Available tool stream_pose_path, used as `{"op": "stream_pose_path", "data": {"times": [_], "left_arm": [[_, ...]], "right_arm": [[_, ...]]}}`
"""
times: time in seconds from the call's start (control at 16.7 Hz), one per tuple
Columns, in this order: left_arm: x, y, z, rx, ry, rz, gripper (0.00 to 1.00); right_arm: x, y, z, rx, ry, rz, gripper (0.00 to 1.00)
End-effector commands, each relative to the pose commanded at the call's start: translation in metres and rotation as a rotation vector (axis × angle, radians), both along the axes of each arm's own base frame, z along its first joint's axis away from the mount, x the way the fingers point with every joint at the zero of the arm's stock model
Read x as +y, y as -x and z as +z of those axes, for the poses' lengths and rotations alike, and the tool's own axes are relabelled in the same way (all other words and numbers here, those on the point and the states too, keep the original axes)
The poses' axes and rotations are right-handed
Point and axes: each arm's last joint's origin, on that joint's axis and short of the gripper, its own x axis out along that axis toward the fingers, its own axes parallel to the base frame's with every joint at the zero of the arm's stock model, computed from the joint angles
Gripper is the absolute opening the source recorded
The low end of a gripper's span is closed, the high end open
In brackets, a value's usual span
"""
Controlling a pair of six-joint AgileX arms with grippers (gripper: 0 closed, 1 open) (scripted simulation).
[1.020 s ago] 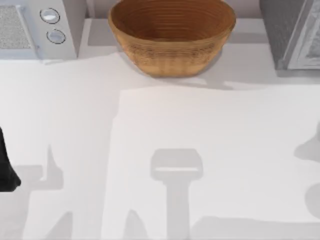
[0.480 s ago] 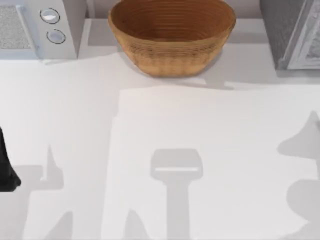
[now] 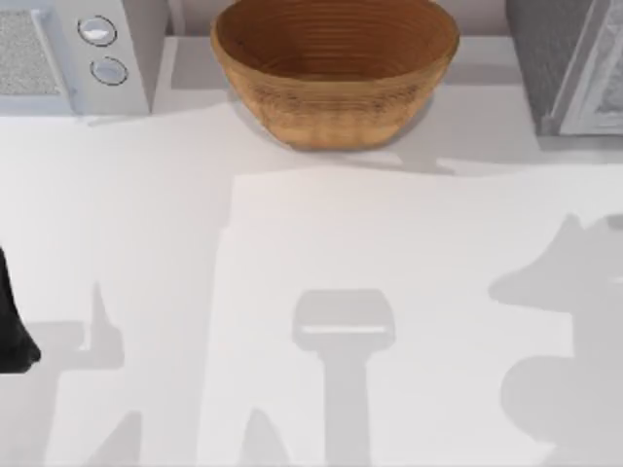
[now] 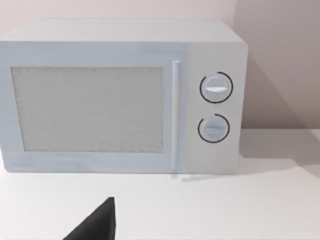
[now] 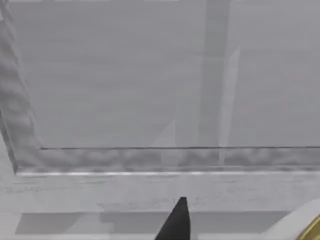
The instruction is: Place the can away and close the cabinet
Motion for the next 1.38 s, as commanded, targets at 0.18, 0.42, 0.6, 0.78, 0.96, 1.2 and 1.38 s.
{"op": "stream_pose_path", "data": {"times": [0.18,0.42,0.6,0.78,0.96,1.2,1.38], "left_arm": [[0.000,0.000,0.000,0.000,0.000,0.000,1.00],[0.000,0.000,0.000,0.000,0.000,0.000,1.00],[0.000,0.000,0.000,0.000,0.000,0.000,1.00],[0.000,0.000,0.000,0.000,0.000,0.000,1.00],[0.000,0.000,0.000,0.000,0.000,0.000,1.00],[0.000,0.000,0.000,0.000,0.000,0.000,1.00],[0.000,0.000,0.000,0.000,0.000,0.000,1.00]], "right_arm": [[0.002,0.007,0.029,0.003,-0.003,0.001,0.00],[0.004,0.013,0.051,0.000,-0.003,0.002,0.00],[0.004,0.013,0.052,-0.001,-0.003,0.001,0.00],[0.004,0.014,0.050,0.004,-0.006,0.001,0.00],[0.009,0.022,0.058,-0.010,-0.001,-0.004,0.00],[0.027,0.055,0.078,-0.055,0.009,-0.007,0.00],[0.044,0.092,0.087,-0.096,0.014,-0.003,0.00]]}}
